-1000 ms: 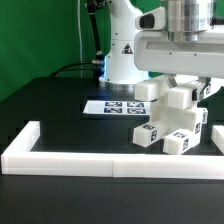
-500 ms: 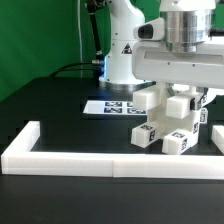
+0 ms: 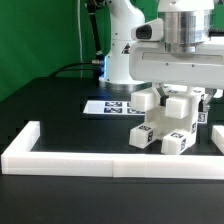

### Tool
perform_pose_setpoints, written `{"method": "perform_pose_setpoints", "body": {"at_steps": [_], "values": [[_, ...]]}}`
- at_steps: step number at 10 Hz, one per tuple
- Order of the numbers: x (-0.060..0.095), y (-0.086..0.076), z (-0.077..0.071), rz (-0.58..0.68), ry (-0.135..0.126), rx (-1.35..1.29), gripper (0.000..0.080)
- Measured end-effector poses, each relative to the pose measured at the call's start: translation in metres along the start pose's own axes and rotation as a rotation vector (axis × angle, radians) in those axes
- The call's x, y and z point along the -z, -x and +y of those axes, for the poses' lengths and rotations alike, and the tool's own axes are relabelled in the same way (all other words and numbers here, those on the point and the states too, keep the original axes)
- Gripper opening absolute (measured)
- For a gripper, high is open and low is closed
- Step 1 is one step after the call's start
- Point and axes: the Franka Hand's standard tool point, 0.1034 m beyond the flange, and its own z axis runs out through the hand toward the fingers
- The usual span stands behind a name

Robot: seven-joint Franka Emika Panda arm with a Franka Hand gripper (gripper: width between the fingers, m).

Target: Assemble chair

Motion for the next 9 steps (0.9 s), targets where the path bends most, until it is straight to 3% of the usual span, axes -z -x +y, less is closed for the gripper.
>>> {"method": "perform_pose_setpoints", "body": {"at_steps": [3,5,9], "values": [[0.004,-0.004,0.003,0.004,-0.001,0.001,0.0649],[0.017,-0.002,0.004,-0.008,-0.003,-0.009,0.0649],[0.052,0.028,-0.002,-0.014,-0.03,-0.052,0.0649]]}}
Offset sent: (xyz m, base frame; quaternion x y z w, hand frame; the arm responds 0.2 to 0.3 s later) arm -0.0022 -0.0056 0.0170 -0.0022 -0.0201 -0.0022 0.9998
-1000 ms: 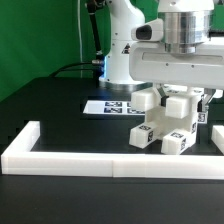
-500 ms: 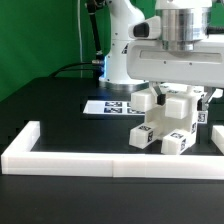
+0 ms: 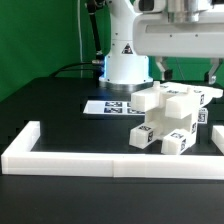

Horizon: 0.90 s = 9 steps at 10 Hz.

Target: Assemble chair

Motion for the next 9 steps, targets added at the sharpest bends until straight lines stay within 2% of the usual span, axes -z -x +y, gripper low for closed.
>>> {"method": "perform_pose_setpoints", "body": {"at_steps": [1,3,7,9], "values": [[0.002,0.012,-0.002,-0.005,0.0,-0.027,0.0649],[0.0,0.035,-0.015,-0.007,-0.002,-0.049,0.0649],[-0.002,0.037,-0.014,-0.009,0.0,-0.072,0.0649],[-0.007,0.071,-0.019,-0.024,0.012,-0.148,0.0649]]}}
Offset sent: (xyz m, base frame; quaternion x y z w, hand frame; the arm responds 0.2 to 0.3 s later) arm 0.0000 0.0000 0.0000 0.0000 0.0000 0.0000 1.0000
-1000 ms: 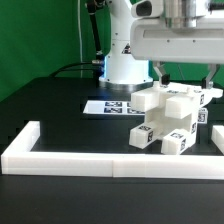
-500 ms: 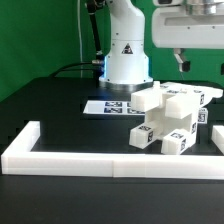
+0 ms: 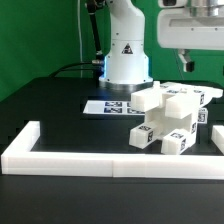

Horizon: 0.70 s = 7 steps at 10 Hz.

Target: Assemble chair

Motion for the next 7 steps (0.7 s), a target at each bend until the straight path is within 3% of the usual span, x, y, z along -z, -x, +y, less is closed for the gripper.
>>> {"method": "perform_pose_setpoints", "body": {"at_steps": [4,7], "values": [[-0.02,0.039,-0.009,0.008,0.009,-0.036,0.0649],[-0.02,0.037,-0.008,0.009,0.008,-0.036,0.0649]]}}
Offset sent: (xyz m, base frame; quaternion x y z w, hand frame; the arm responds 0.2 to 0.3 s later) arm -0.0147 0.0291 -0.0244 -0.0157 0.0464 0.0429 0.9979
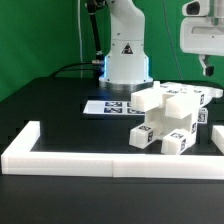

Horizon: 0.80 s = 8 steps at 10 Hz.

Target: Assemble chair

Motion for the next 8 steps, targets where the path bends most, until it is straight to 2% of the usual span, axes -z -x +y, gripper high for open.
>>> {"method": "perform_pose_setpoints", "body": {"at_steps": [1,3,8], "values": [[0.0,0.001,0.0,0.0,0.0,0.0,0.0649],[-0.011,0.023,-0.004,0.002,0.002,-0.048,0.0649],[-0.03,0.035,-0.006,0.004,0.017,-0.033,0.0649]]}}
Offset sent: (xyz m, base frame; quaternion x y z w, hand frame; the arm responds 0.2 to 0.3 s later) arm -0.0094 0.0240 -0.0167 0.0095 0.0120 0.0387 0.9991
